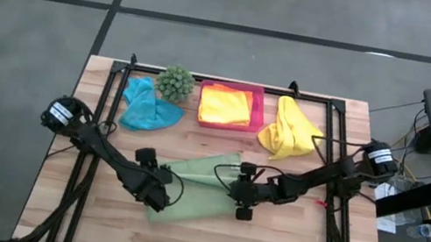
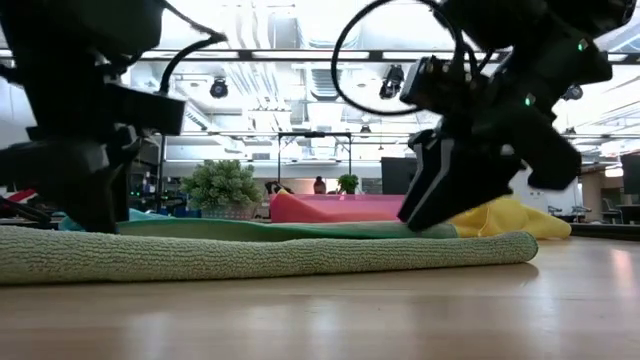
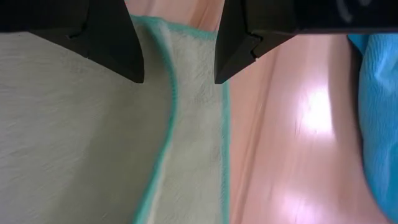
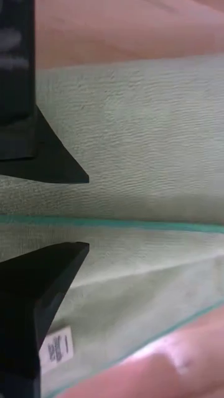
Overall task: Fold microfiber towels
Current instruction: Fold the green microfiber towel
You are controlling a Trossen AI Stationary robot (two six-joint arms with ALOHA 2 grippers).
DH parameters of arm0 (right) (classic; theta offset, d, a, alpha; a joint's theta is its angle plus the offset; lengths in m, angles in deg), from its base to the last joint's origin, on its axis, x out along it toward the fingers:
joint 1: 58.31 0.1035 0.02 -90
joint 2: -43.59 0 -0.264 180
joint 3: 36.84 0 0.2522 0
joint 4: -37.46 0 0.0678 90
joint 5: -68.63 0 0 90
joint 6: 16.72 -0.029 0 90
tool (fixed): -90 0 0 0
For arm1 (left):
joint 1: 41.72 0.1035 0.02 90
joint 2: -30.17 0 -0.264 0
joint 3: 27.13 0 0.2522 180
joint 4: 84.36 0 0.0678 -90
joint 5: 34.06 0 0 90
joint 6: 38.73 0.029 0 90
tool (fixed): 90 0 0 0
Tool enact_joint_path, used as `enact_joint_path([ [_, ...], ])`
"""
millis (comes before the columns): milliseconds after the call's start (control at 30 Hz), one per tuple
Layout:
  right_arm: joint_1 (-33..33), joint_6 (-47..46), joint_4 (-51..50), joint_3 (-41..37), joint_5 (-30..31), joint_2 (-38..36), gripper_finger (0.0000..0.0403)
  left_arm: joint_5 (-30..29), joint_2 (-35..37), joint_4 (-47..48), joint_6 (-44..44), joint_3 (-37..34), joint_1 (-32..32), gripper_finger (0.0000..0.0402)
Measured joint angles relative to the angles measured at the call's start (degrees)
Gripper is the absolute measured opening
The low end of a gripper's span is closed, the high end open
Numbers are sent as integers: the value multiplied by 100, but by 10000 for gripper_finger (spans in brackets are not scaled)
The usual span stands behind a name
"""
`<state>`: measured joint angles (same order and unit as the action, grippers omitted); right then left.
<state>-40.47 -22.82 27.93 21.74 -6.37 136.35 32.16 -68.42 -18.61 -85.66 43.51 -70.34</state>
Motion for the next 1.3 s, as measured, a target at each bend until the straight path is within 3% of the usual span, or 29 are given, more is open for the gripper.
enact_joint_path([
  [200,0,74,-61,-7,891,233,155,23,-2,-48,-75,-48,-4,173],
  [300,-1,76,-78,-7,938,219,150,61,-2,-50,-75,-60,-4,155],
  [533,-15,227,-96,-7,947,178,116,101,-4,-46,-73,-105,-4,82],
  [733,-84,238,-211,-7,951,206,54,104,-4,-48,-47,-104,-4,9],
  [867,-103,400,-279,-7,1071,163,14,104,-4,-48,-40,-49,-4,4],
  [1300,-351,780,-491,-4,1220,-429,9,70,17,757,-75,316,-62,0],
])
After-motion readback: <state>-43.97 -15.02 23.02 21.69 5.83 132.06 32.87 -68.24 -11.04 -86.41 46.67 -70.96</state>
